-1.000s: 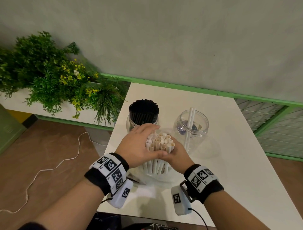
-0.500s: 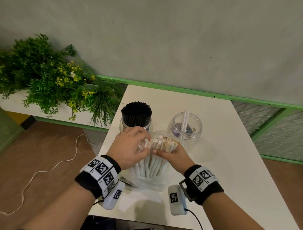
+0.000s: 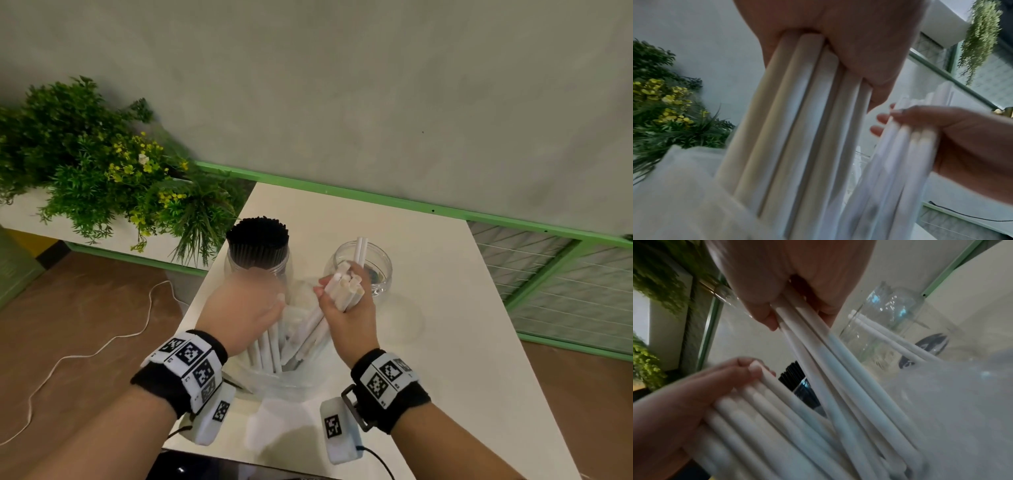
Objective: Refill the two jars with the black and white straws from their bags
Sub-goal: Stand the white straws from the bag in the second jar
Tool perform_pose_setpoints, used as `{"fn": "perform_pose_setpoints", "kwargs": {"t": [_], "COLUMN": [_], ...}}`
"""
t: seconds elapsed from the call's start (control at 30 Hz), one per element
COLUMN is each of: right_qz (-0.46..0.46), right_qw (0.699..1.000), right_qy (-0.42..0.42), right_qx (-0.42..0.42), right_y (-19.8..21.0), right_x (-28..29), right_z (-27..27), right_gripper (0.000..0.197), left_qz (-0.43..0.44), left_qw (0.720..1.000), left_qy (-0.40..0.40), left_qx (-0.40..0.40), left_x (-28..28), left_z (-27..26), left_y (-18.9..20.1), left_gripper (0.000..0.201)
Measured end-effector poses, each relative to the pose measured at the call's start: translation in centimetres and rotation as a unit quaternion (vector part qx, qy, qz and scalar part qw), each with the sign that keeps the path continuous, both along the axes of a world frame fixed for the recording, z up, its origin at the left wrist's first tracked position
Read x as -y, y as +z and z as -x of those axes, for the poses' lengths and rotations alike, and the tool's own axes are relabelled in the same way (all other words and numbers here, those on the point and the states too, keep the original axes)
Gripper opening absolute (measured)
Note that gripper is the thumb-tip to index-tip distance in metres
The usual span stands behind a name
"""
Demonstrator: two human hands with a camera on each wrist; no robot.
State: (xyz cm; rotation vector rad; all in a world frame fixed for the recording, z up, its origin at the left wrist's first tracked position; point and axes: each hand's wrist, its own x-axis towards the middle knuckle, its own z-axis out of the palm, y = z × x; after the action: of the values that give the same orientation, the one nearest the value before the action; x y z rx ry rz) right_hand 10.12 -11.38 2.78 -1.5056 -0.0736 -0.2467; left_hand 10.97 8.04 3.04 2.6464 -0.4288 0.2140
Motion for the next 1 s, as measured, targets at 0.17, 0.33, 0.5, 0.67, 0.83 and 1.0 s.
{"fn": "perform_pose_setpoints", "kwargs": {"t": [0.17,0.33,0.5,0.67,0.83,1.0], "right_qz": [-0.017,-0.024,-0.009,0.048,0.1,0.102], "right_qw": [0.997,0.989,0.974,0.984,0.99,0.99], "right_qy": [-0.015,-0.029,-0.058,-0.068,-0.082,-0.086], "right_qx": [0.075,0.14,0.218,0.16,0.058,-0.039], "right_y": [3.5,8.2,11.6,9.0,3.7,-0.7], "right_x": [1.9,4.5,7.1,7.5,7.1,6.9], "right_z": [-1.1,-2.8,-6.1,-10.0,-11.5,-12.0], "right_gripper": [0.055,0.055,0.053,0.053,0.05,0.033], "left_qz": [-0.01,-0.02,-0.021,-0.026,-0.02,-0.02], "left_qw": [1.0,0.999,0.999,0.999,0.998,0.998], "left_qy": [0.014,0.027,0.035,0.042,0.049,0.051], "left_qx": [-0.02,-0.024,-0.019,-0.022,-0.034,-0.039], "left_x": [0.3,0.8,1.0,1.2,1.1,1.0], "left_z": [0.0,0.1,0.3,0.7,0.7,0.5], "left_y": [0.3,0.4,0.5,0.8,0.7,0.5], "left_gripper": [0.042,0.045,0.042,0.044,0.042,0.038]}}
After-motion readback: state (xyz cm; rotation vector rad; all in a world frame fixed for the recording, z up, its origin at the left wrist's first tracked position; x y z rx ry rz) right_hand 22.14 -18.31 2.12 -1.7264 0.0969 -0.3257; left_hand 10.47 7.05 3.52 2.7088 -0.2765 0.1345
